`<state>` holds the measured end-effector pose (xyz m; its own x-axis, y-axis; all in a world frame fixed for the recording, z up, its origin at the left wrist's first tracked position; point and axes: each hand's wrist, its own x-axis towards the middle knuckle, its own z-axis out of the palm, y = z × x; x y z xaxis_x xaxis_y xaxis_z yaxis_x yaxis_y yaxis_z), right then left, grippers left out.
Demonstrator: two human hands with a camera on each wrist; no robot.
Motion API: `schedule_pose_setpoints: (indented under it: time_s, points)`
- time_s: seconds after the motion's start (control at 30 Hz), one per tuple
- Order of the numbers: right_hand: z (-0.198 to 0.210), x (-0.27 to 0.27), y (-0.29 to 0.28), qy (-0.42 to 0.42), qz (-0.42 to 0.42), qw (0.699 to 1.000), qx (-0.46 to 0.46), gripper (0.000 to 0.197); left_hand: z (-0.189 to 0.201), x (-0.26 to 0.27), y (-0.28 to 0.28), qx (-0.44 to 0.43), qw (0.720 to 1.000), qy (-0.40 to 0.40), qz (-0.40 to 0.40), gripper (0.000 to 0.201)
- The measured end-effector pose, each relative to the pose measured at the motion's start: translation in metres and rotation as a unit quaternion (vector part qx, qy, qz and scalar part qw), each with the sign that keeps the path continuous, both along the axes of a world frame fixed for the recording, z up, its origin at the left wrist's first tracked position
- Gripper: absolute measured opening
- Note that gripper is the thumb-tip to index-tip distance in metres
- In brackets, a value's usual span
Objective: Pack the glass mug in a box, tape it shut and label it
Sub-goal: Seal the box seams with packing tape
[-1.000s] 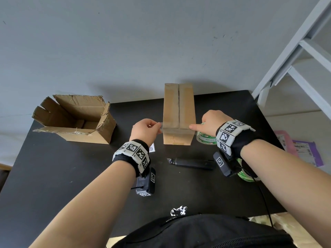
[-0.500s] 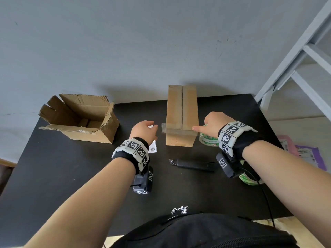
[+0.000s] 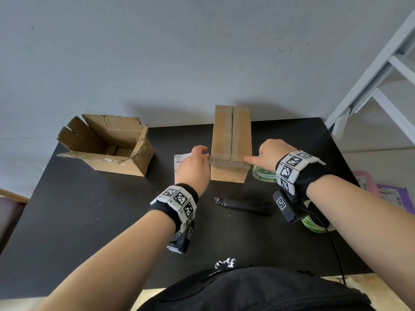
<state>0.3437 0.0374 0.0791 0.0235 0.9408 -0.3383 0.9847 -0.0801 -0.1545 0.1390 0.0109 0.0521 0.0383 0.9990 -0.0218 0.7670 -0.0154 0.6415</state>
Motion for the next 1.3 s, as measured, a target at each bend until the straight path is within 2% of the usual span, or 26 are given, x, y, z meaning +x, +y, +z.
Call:
schedule_pose_setpoints:
  time_s: [0.33,0.43,0.5,0.57,0.67,0.83,1.0,1.17,1.3]
  points:
    - [-0.001,0.001,0.000,-0.008,0.003,1.000,-0.004,0.059,-0.004,0.001,-0.001,-0.033,0.998,-0.050,-0.011,0.037]
    - [-0.001,0.001,0.003,-0.004,0.002,1.000,-0.014,0.061,0.000,0.006,-0.002,0.039,0.997,0.031,-0.067,0.043]
    - [0.000,0.003,0.004,-0.004,0.010,1.000,-0.020,0.062,0.002,0.014,-0.004,0.069,0.974,0.152,-0.153,0.048]
    - [0.001,0.005,0.005,-0.004,0.017,0.999,-0.028,0.063,-0.001,0.020,-0.006,0.054,0.942,0.257,-0.211,0.054]
    - [-0.002,0.009,0.005,0.028,0.013,0.999,-0.035,0.061,-0.003,0.021,-0.006,0.022,0.915,0.331,-0.230,0.058]
    - [-0.004,0.026,0.006,0.182,-0.048,0.981,-0.046,0.050,0.001,0.020,-0.002,0.021,0.899,0.372,-0.231,0.055]
    - [-0.002,0.041,0.001,0.235,-0.044,0.970,-0.030,0.041,0.001,0.022,-0.006,0.011,0.899,0.374,-0.229,0.058]
    - [-0.002,0.041,-0.004,0.212,-0.018,0.977,0.030,0.031,0.000,0.022,-0.008,0.004,0.900,0.373,-0.224,0.057]
    - [-0.002,0.041,-0.006,0.127,0.006,0.991,0.039,0.027,0.004,0.022,-0.007,-0.003,0.899,0.376,-0.225,0.056]
